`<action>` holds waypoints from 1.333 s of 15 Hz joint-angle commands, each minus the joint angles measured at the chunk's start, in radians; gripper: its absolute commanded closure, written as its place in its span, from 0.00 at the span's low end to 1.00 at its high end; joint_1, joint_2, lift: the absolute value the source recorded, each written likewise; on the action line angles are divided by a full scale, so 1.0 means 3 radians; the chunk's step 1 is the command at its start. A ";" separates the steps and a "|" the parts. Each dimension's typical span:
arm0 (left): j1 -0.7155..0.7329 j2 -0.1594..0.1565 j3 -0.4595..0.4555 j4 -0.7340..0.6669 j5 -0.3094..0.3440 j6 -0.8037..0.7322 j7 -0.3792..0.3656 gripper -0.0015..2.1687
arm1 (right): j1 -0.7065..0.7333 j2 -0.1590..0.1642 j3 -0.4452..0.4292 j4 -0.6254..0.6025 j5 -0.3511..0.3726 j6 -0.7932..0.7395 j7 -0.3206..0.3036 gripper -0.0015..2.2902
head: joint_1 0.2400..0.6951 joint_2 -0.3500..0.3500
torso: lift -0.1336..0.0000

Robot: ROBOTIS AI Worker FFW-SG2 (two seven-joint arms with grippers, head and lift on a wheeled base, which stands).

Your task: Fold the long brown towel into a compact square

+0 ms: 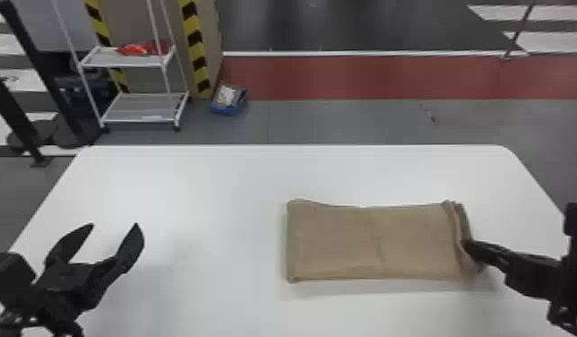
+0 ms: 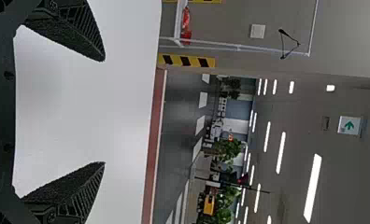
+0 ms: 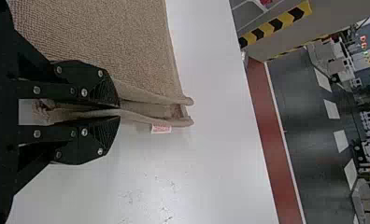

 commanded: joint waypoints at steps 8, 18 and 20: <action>-0.0004 -0.0029 0.0014 0.0002 0.0000 0.0000 -0.0004 0.04 | 0.0111 0.0060 -0.0292 -0.0281 -0.0300 -0.0137 0.0012 0.82 | 1.00 0.50 | 0.08; 0.0012 -0.0029 0.0009 -0.0004 0.0000 0.0000 -0.0009 0.04 | 0.0208 0.0060 -0.0318 -0.0281 -0.0080 -0.0127 0.0109 0.02 | 1.00 0.48 | 0.08; 0.0012 -0.0029 0.0004 0.0002 0.0000 0.0000 -0.0015 0.04 | 0.0178 0.0050 -0.0287 -0.0276 -0.0044 -0.0096 0.0109 0.02 | 1.00 0.48 | 0.08</action>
